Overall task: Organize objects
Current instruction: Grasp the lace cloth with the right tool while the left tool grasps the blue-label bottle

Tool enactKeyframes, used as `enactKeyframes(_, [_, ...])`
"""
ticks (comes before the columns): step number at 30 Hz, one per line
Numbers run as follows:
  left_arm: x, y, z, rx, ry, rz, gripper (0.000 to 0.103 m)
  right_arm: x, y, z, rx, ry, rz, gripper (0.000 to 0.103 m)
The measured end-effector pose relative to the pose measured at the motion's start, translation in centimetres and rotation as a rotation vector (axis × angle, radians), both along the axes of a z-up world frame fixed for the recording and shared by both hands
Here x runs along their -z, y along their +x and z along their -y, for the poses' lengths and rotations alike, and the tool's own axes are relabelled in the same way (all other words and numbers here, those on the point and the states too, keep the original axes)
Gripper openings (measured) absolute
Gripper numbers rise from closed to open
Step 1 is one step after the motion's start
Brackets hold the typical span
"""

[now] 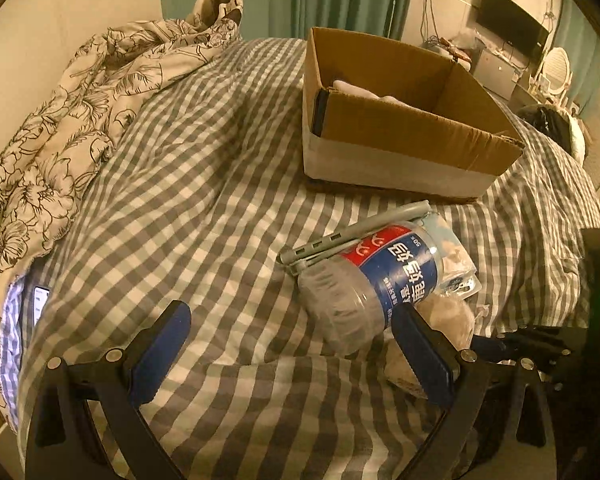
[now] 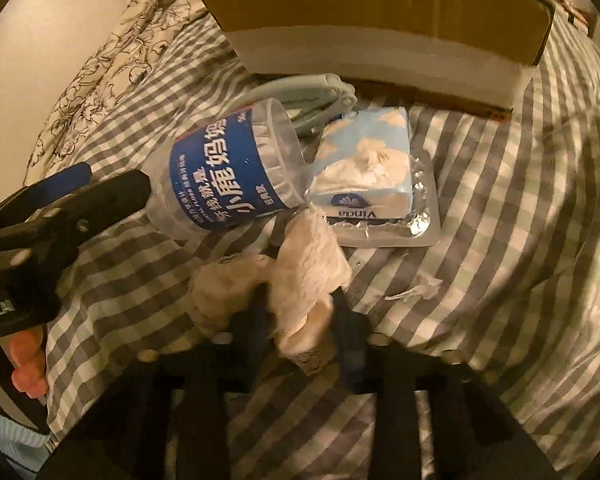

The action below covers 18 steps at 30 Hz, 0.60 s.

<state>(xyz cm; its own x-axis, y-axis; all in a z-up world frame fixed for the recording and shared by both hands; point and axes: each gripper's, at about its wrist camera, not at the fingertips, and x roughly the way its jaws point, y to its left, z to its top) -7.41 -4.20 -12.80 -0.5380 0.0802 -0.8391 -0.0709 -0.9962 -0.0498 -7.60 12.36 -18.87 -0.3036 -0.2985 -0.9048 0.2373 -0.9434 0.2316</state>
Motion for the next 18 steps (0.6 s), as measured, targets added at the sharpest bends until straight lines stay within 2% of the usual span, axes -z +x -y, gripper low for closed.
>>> enactKeyframes(1, [0.0,0.1,-0.1,0.001,-0.001,0.0,0.103,-0.5,0.2,0.0,-0.004,0.009,-0.019,0.016])
enactKeyframes(6, [-0.5,0.3,-1.1,0.023,-0.024,-0.012,0.103,-4.3,0.8,-1.1,0.014,0.041,-0.137,0.014])
enactKeyframes(11, [-0.5,-0.3,-3.0,0.037,0.003,0.008,0.103,-7.8,1.0,-4.7,0.112,0.101,-0.253,0.014])
enactKeyframes(14, [-0.2,-1.3,-4.3,0.022,0.024,0.027,0.103,-8.9,0.8,-7.0,0.175,0.122,-0.286,0.014])
enactKeyframes(18, [0.6,-2.8,-5.3,-0.02,0.056,0.059,0.103,-8.8,0.5,-9.8,0.24,0.116,-0.28,0.014])
